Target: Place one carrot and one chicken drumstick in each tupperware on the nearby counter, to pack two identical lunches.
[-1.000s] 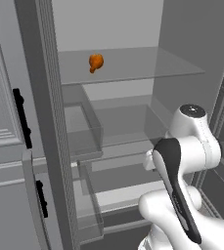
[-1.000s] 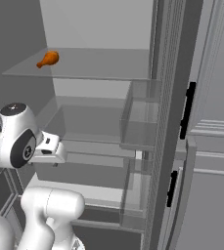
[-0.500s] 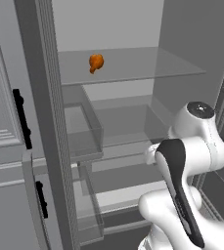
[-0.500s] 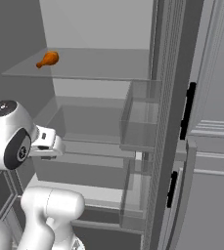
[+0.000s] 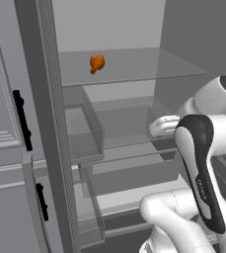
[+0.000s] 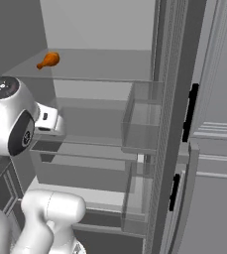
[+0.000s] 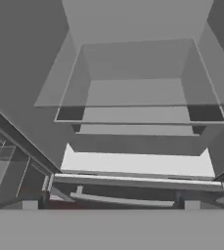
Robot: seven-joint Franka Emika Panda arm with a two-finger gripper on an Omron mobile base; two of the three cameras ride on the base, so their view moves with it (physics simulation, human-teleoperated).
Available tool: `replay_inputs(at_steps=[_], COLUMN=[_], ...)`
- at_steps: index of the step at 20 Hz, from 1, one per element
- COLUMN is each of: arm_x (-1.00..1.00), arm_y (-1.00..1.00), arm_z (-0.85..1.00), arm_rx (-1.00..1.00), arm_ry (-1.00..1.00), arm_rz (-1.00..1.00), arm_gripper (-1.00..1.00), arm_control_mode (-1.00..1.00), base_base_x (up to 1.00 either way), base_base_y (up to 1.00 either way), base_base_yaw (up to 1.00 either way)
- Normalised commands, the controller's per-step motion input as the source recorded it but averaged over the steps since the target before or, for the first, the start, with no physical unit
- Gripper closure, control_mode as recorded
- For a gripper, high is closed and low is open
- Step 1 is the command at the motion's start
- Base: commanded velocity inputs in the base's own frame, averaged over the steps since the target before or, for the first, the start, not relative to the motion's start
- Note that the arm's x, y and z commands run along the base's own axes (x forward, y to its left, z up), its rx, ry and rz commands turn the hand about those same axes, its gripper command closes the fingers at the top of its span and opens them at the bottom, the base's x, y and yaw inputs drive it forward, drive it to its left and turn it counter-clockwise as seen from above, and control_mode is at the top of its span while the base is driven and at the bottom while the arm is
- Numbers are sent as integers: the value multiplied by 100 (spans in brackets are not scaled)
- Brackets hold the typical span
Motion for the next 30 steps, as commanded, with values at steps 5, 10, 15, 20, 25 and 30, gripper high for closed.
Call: replay_inputs(at_steps=[5, 10, 15, 20, 25, 30], arm_x=[45, 53, 45, 34, 58, 98], arm_y=[21, 47, 57, 39, 20, 3], arm_z=[90, 53, 25, -14, 6, 22], arm_rx=[19, 10, 0, -4, -3, -7], arm_ry=[10, 21, 3, -32, -32, 2], arm_rz=[0, 0, 0, 3, 0, 0], arm_gripper=[-100, -100, -100, -100, -100, -100], arm_control_mode=[-100, -100, -100, -100, -100, -100], base_base_x=[0, 0, 0, 0, 0, 0], base_base_y=[0, 0, 0, 0, 0, 0], base_base_yaw=[0, 0, 0, 0, 0, 0])
